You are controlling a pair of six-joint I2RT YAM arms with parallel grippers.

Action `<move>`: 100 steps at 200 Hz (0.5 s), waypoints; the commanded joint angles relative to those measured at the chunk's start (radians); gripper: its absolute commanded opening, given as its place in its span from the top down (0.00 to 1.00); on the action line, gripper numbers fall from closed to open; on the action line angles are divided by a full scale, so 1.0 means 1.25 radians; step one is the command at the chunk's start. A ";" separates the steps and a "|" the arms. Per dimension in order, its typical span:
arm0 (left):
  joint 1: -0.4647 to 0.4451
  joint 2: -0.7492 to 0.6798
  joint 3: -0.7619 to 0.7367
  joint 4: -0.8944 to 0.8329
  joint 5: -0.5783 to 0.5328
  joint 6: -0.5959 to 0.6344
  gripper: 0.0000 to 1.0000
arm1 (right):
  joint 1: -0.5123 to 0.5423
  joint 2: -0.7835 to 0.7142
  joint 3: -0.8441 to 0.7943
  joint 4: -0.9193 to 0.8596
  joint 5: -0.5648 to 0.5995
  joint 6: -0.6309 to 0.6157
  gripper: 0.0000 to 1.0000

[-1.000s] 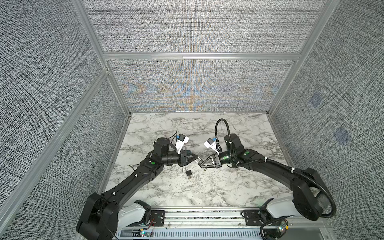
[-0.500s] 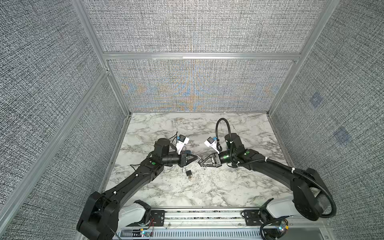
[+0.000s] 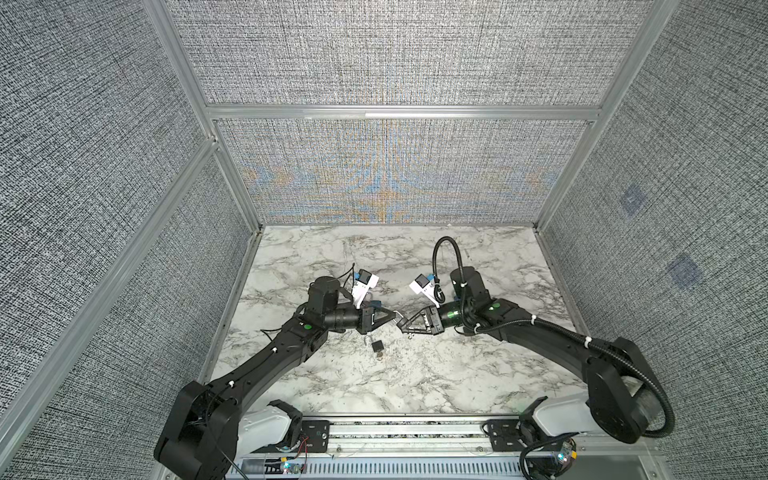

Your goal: Lock with the key

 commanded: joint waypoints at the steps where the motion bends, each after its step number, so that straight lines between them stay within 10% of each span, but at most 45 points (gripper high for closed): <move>1: -0.002 0.002 -0.003 -0.002 -0.011 0.004 1.00 | 0.003 -0.002 -0.002 0.074 -0.042 0.018 1.00; 100: -0.036 0.004 0.003 -0.017 -0.014 -0.008 1.00 | 0.003 -0.016 0.020 0.063 0.017 0.008 1.00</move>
